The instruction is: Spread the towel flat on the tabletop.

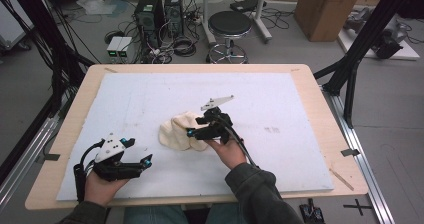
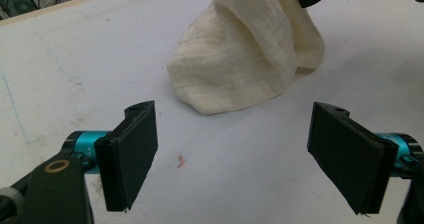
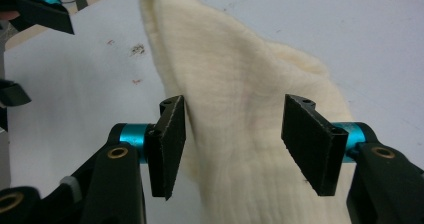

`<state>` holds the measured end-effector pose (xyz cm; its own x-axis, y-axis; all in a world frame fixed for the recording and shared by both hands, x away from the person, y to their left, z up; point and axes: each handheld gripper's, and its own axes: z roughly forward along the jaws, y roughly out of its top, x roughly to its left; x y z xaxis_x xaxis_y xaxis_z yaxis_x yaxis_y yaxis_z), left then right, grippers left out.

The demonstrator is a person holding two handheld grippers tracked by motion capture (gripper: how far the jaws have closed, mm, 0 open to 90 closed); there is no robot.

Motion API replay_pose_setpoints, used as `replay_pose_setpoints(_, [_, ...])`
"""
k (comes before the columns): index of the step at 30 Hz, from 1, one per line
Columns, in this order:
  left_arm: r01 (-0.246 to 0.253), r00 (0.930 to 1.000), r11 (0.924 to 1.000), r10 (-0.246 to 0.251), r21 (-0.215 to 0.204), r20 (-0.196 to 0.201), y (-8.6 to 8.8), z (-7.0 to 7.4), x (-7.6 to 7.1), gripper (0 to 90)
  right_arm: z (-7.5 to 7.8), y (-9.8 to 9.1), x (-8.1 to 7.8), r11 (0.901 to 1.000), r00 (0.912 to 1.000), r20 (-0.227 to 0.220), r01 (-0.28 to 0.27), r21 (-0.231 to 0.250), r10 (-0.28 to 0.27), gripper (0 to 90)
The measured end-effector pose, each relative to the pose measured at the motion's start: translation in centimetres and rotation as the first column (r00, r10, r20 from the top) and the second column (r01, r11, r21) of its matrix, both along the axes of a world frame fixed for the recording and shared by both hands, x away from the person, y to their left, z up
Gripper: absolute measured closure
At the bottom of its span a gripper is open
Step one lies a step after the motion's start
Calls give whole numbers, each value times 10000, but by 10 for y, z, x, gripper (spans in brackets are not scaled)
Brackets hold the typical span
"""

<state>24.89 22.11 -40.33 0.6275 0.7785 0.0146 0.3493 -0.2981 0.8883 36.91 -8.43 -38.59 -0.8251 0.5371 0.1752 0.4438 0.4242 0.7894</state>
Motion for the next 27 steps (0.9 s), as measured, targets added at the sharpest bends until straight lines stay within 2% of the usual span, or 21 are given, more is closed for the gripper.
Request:
replay_pose_setpoints(2, [55,10000,10000,-55,7,-8,-3,0,1,207,-2,-8,-5,10000,10000,71,2,-15,-2,426])
replay_pose_setpoints(4, [143,9999,9997,-144,-215,-51,-8,1,2,208,-5,-17,-11,10000,9997,236,-27,47,26,438])
replay_pose_setpoints(9, [359,9993,9985,-363,-407,-91,-20,1,6,216,-9,-35,-23,9997,9982,558,-235,-93,240,484])
replay_pose_setpoints(13, [473,9987,9983,-479,-343,-185,-31,-1,10,258,-13,-46,-28,9991,9969,657,-420,-68,424,507])
replay_pose_setpoints(15, [672,9969,9973,-684,-311,-390,-40,-3,16,279,-17,-49,-28,9992,9972,632,-410,11,409,513])
replay_pose_setpoints(20, [777,9956,9958,-800,-490,-483,-52,-6,23,352,-23,-49,-30,9985,9967,603,-541,99,534,523])
replay_pose_setpoints(22, [816,9951,9957,-838,-431,-525,-58,-8,26,424,-29,-45,-31,9975,9962,530,-699,57,695,534])
replay_pose_setpoints(25, [812,9916,9946,-871,-641,-954,-69,-14,36,447,-35,-39,-32,9961,9947,546,-868,-161,875,536])
replay_pose_setpoints(27, [857,9900,9944,-920,-619,-1067,-75,-16,40,438,-38,-35,-31,9958,9948,478,-892,-222,902,527])
